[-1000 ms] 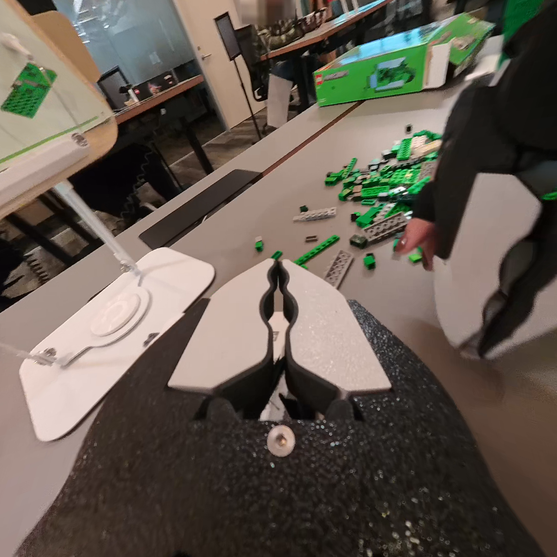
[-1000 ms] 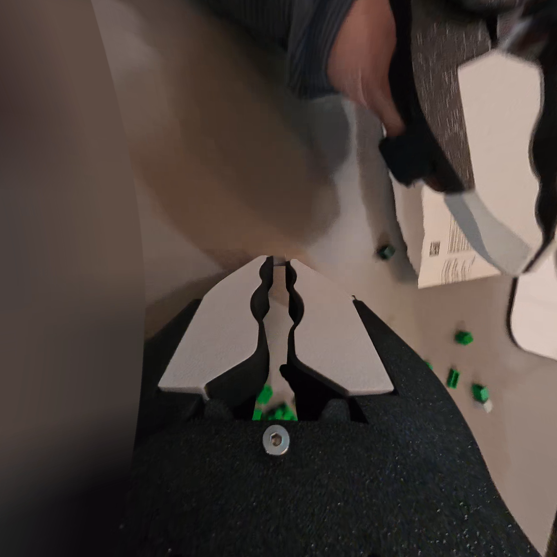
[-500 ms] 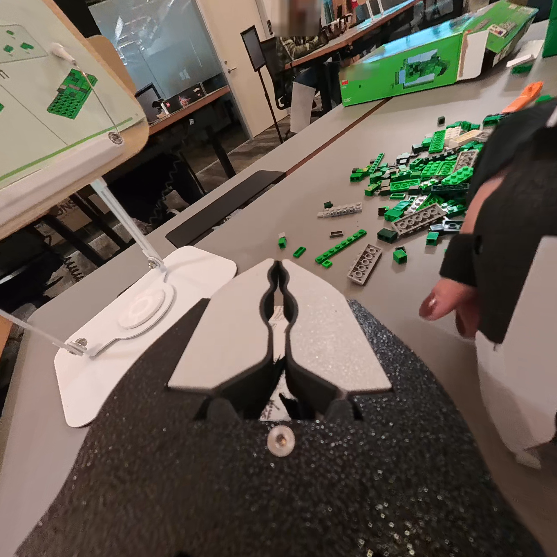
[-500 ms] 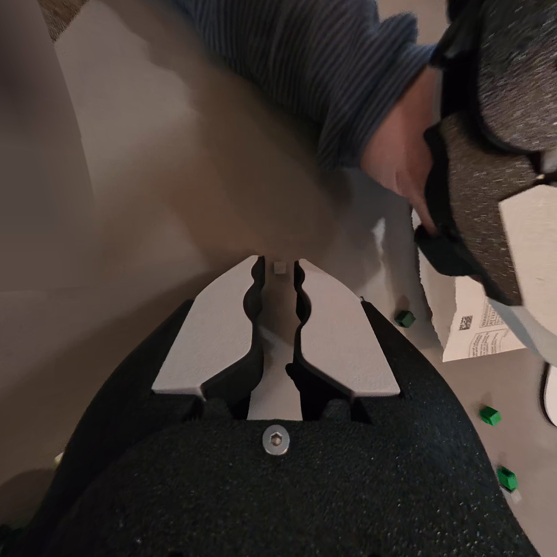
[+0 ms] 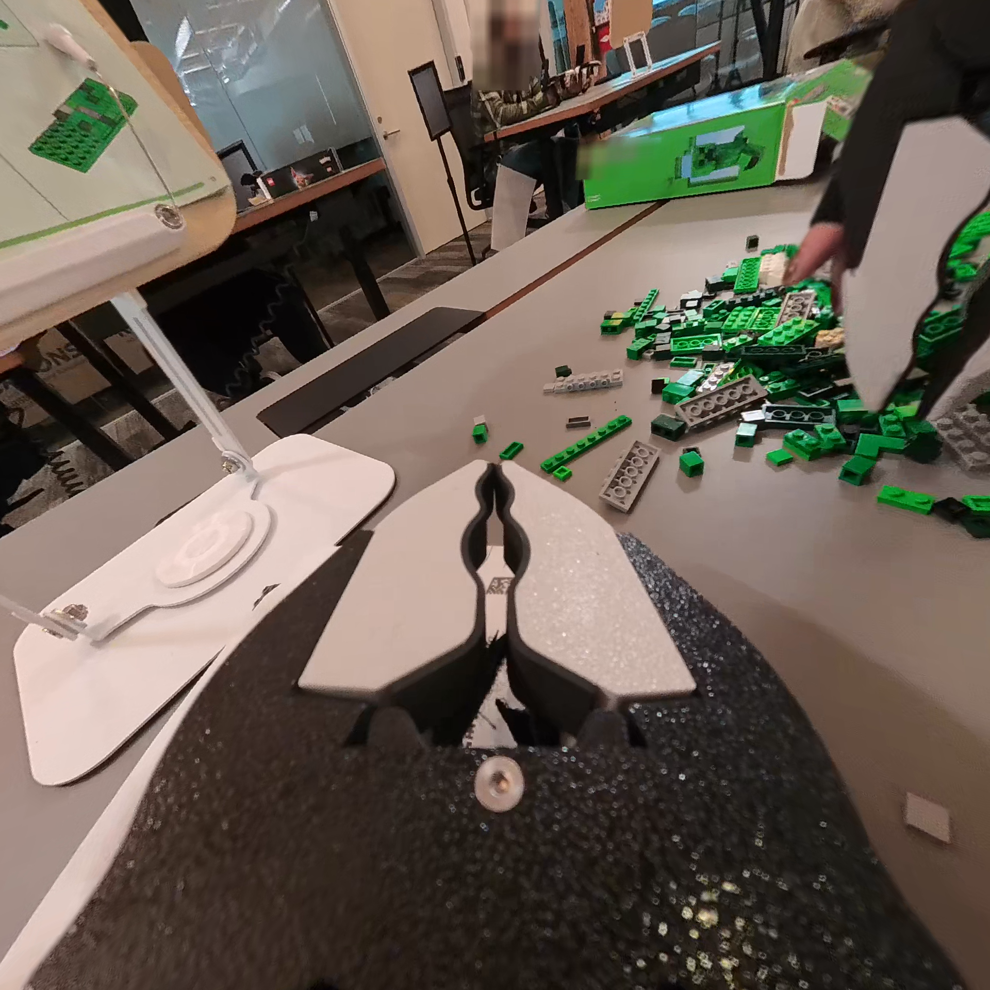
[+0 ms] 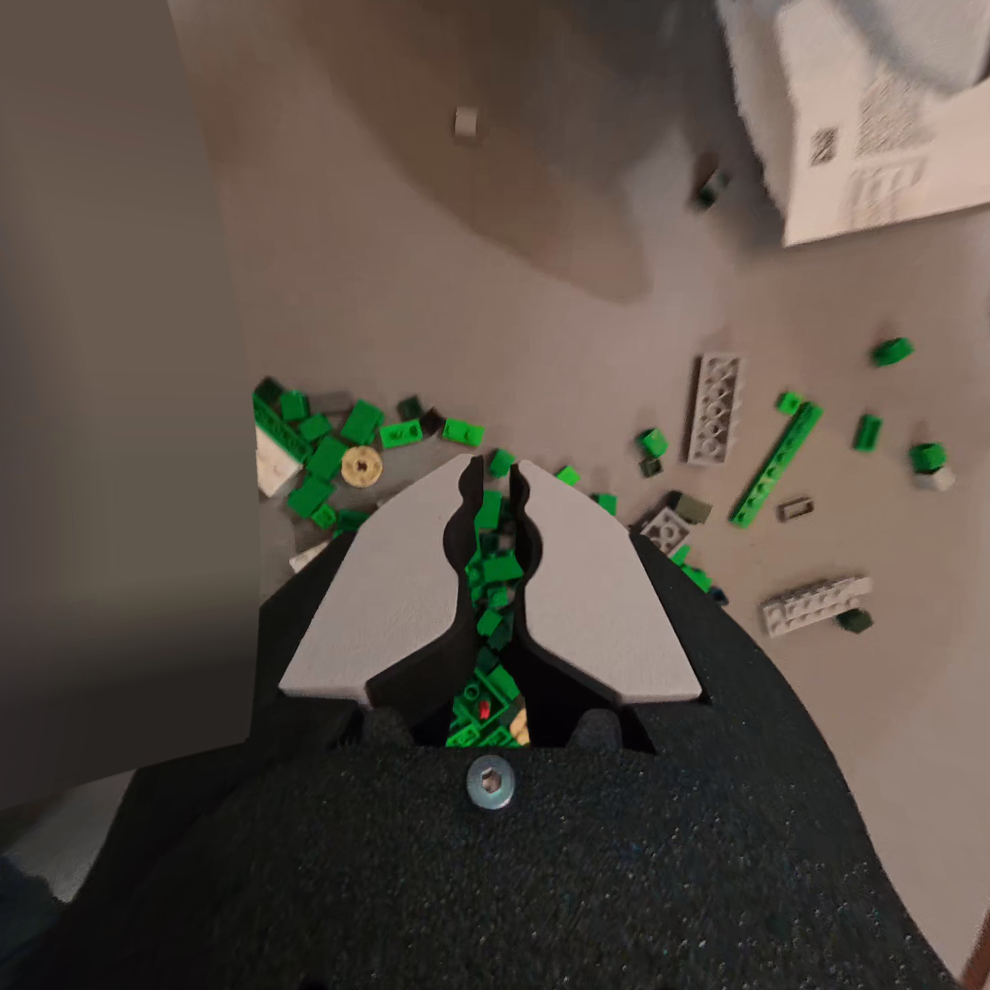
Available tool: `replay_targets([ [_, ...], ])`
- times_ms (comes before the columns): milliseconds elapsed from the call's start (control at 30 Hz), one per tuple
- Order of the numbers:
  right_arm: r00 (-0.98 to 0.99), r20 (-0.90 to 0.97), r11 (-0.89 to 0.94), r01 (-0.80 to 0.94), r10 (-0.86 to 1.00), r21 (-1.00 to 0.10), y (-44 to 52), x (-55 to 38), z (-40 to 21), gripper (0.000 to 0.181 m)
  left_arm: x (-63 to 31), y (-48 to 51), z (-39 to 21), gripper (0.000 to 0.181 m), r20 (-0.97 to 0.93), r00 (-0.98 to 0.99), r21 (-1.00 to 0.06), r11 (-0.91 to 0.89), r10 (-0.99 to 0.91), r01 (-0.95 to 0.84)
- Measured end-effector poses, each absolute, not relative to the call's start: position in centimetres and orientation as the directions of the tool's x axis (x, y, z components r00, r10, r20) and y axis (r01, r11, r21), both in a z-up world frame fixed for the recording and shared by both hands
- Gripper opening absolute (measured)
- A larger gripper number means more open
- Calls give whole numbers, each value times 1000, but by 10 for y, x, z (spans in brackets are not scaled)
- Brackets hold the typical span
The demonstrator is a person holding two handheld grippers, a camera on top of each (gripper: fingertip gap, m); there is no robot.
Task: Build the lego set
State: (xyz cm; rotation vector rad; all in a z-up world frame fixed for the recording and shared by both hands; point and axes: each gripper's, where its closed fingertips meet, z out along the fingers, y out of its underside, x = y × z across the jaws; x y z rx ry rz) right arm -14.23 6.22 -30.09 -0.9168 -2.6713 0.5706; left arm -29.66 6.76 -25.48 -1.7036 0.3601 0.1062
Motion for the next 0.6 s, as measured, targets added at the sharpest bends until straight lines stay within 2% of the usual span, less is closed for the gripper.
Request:
replay_targets([
  [133, -796, 60, 734, 522, 602, -434, 56, -129, -311, 7, -296, 67, -254, 0, -268, 947, -950, -116, -179, -291],
  [267, -792, 90, 763, 542, 604, -353, 67, -123, -316, 8, -293, 68, -256, 0, -289, 938, -941, -122, -190, -315],
  [400, -809, 43, 742, 515, 586, -431, 55, -121, -308, 8, -291, 68, -257, 0, -298, 933, -937, -125, -199, -326],
  [600, -828, 200, 802, 401, 524, -443, 35, -146, -310, 5, -289, 68, -260, 0, -313, 925, -929, -135, -214, -346],
])
